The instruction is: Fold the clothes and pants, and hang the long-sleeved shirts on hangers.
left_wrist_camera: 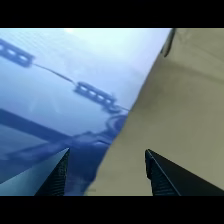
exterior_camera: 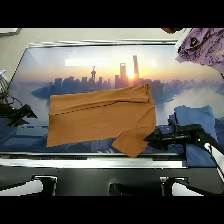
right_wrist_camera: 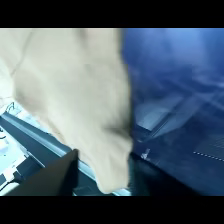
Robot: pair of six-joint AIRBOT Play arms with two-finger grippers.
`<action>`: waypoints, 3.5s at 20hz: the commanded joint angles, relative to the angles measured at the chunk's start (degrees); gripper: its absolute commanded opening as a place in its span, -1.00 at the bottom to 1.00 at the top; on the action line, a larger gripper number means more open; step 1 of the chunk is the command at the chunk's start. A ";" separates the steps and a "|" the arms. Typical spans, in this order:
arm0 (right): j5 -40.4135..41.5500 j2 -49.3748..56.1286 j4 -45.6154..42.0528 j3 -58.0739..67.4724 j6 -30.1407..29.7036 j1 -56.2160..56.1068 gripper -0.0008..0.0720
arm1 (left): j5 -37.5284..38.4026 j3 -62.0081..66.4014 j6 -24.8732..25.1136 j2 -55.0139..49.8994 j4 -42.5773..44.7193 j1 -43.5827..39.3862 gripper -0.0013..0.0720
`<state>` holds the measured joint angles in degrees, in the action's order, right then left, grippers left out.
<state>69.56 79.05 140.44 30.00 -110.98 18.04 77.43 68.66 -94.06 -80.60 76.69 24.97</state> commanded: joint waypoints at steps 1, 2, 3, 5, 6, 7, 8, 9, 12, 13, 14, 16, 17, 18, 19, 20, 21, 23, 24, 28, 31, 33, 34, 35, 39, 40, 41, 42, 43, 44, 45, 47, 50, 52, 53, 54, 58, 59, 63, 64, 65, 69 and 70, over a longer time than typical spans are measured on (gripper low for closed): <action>-2.01 0.02 0.31 -0.83 -0.37 -2.47 -0.18 | 0.35 0.00 -1.33 0.02 -3.06 0.07 0.49; -2.36 0.00 0.33 -0.83 -1.01 -4.55 -0.51 | 0.26 0.00 -1.31 0.04 -3.58 0.09 0.48; -2.40 0.00 0.22 -0.70 -1.22 -6.51 -0.89 | 0.52 -0.02 -0.98 0.07 -4.17 0.28 0.48; -1.99 -0.48 -0.07 -0.26 -1.07 -8.13 -0.90 | 0.76 -1.31 0.42 0.83 -5.88 2.14 0.48; -2.01 -1.68 -0.35 -0.15 -0.72 -7.80 -0.91 | 0.57 -3.02 2.64 1.64 -8.61 4.11 0.48; -2.08 -3.26 -1.01 0.07 -0.28 -7.41 -0.91 | 0.63 -5.68 7.48 2.69 -13.09 6.91 0.48; -2.03 -5.09 -2.03 0.44 0.72 -7.41 -0.91 | 0.94 -8.96 11.41 3.82 -16.24 9.94 0.48; -2.03 -6.71 -3.04 0.72 1.79 -7.41 -0.90 | 1.18 -12.15 14.10 4.76 -17.75 12.57 0.48; -1.55 -11.13 -2.97 0.72 2.97 -7.41 -0.90 | 1.18 -21.62 20.31 5.66 -21.55 18.53 0.48; -1.55 -12.28 -2.99 0.72 2.97 -7.43 -0.90 | 0.44 -24.02 21.35 5.66 -22.16 19.43 0.48; -1.73 -13.27 -3.06 0.70 2.97 -7.41 -0.90 | -0.37 -25.99 22.18 5.66 -22.14 19.71 0.48; -1.90 -15.04 -3.04 0.72 2.95 -7.41 -0.90 | -1.31 -29.49 23.87 5.57 -22.10 19.52 0.48; -1.95 -15.67 -3.06 0.72 2.97 -7.41 -0.90 | -1.64 -30.75 23.85 5.46 -22.10 19.52 0.48; -1.97 -16.02 -3.06 0.72 2.99 -7.41 -0.90 | -1.92 -31.98 23.87 5.42 -22.08 19.52 0.48; -1.95 -16.15 -3.04 0.72 2.99 -7.41 -0.90 | -2.29 -32.94 23.85 5.42 -22.10 19.52 0.48; -1.92 -16.22 -3.04 0.72 3.02 -7.41 -0.90 | -2.49 -33.68 23.85 5.42 -22.10 19.52 0.48; -1.90 -16.26 -2.95 0.72 3.23 -7.41 -0.90 | -2.51 -34.05 23.87 5.42 -22.08 19.52 0.48; -1.95 -16.26 -2.91 0.72 4.09 -7.41 -0.90 | -2.51 -34.16 23.82 5.42 -22.08 19.52 0.48; -1.95 -16.26 -2.91 0.72 4.09 -7.41 -0.90 | -2.51 -34.16 23.82 5.42 -22.08 19.50 0.48; -1.92 -16.26 -2.89 0.72 4.11 -7.41 -0.90 | -4.42 -34.21 23.80 5.20 -22.10 18.73 0.47; -2.01 -16.26 -2.91 0.72 4.33 -7.41 -0.90 | -4.39 -34.21 23.56 3.87 -22.14 16.98 0.24; -1.95 -16.28 -2.91 0.76 4.33 -7.41 -0.90 | -4.33 -34.21 23.52 3.37 -22.12 15.43 -0.01; -1.95 -16.41 -2.89 0.76 4.35 -7.41 -0.90 | -4.37 -34.21 23.34 3.37 -22.10 14.86 -0.29; -1.95 -16.70 -2.91 0.76 4.57 -7.41 -0.90 | -4.28 -34.18 23.15 3.41 -22.18 14.58 -0.91; -2.05 -21.44 -4.42 0.87 7.72 -7.41 -0.91 | -2.93 -33.70 20.15 6.56 -23.69 14.60 -0.93; -1.57 -23.50 -5.35 0.87 9.20 -7.41 -0.91 | -2.84 -33.51 18.40 8.83 -23.19 14.60 -0.93; -0.83 -25.68 -6.23 0.87 10.43 -7.43 -0.91 | -2.86 -33.38 16.06 12.04 -22.18 14.58 -0.93; 0.42 -28.22 -6.91 0.87 11.65 -7.43 -0.91 | -2.86 -33.38 14.25 15.45 -21.24 14.58 -0.93; 2.03 -30.58 -7.48 0.87 12.85 -7.43 -0.91 | -2.80 -33.40 12.39 19.54 -20.22 14.51 -0.93; 4.31 -33.22 -7.72 0.87 13.81 -7.43 -0.91 | -2.73 -33.46 11.13 23.65 -19.41 14.14 -0.93; 6.49 -35.71 -7.74 0.87 14.84 -7.43 -0.91 | -2.69 -33.46 9.73 28.09 -18.53 13.42 -0.93; 10.56 -41.35 -7.85 0.87 17.33 -7.43 -0.91 | -2.64 -33.46 8.48 35.95 -18.05 11.13 -0.93; 13.75 -49.11 -8.39 0.87 21.42 -7.43 -0.91 | -2.69 -33.44 8.24 44.33 -17.94 7.56 -0.93; 13.16 -50.18 -8.68 0.87 22.27 -7.43 -0.91 | -3.13 -33.40 8.11 45.64 -17.94 6.45 -0.93; 11.91 -49.46 -8.94 0.90 22.16 -7.43 -0.91 | -4.00 -33.40 8.33 45.27 -17.97 5.68 -0.93; 9.92 -48.06 -8.92 0.96 21.49 -7.43 -0.91 | -5.66 -33.35 9.44 44.54 -17.99 4.61 -0.93; 3.78 -37.03 -6.75 4.57 17.25 -8.39 -0.91 | -13.92 -32.85 9.79 39.04 -17.97 -0.04 -0.93; 1.92 -33.64 -6.84 6.27 16.61 -9.79 -0.91 | -15.80 -32.30 10.05 37.05 -17.97 -1.11 -0.93; -5.14 -18.47 -8.81 16.20 16.24 -13.99 -0.91 | -23.34 -26.91 10.05 27.41 -17.97 -3.65 -0.93; -5.31 -14.43 -9.18 19.39 16.22 -14.01 -0.91 | -24.52 -24.76 10.14 24.33 -17.97 -4.04 -0.93; -5.46 -10.58 -9.68 22.64 16.17 -14.01 -0.91 | -25.07 -22.53 11.04 21.33 -17.97 -4.46 -0.93; -6.27 1.51 -11.34 34.64 16.28 -14.01 -0.91 | -26.67 -13.51 11.80 7.98 -17.94 -6.99 -0.93; -6.29 4.13 -11.63 37.48 16.65 -14.01 -0.91 | -26.99 -11.23 11.80 4.81 -17.97 -7.54 -0.93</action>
<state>64.42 75.09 129.99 59.66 -94.65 4.25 52.71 51.59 -82.65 -67.33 58.65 19.05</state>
